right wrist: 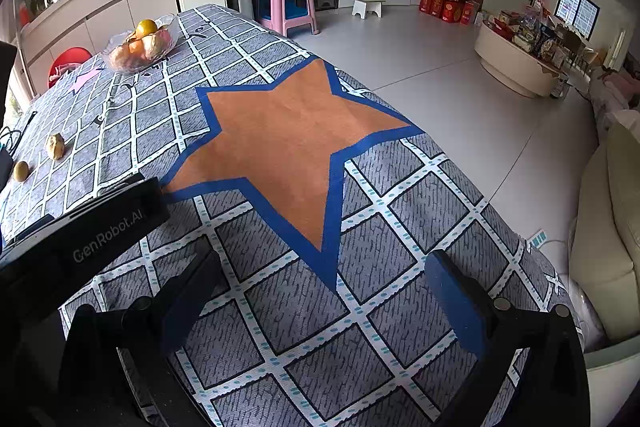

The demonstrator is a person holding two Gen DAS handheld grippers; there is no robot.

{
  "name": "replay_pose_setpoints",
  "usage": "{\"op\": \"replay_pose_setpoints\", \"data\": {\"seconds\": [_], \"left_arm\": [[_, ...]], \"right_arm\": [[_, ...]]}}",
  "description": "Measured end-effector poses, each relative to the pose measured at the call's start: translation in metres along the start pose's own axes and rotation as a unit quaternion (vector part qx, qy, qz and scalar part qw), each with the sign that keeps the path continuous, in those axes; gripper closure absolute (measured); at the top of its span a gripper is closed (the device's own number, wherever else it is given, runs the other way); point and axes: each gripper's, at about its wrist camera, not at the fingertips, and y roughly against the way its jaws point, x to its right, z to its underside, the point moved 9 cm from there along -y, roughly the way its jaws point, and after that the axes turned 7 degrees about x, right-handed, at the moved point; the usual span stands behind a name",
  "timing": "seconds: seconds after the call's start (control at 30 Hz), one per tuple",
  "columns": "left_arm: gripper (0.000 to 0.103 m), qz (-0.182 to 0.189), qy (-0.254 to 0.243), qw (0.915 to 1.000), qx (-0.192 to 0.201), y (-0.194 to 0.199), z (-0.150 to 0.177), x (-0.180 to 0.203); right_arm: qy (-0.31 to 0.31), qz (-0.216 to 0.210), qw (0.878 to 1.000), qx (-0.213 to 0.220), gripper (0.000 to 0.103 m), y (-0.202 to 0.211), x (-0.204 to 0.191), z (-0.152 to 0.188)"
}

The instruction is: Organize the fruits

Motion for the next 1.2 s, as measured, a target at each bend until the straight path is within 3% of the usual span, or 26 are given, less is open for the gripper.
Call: {"op": "replay_pose_setpoints", "data": {"seconds": [1.2], "left_arm": [[0.0,0.0,0.0,1.0,0.0,0.0004,-0.0003,0.0]], "right_arm": [[0.001,0.003,1.0,0.001,0.001,0.0007,-0.0017,0.0013]]}}
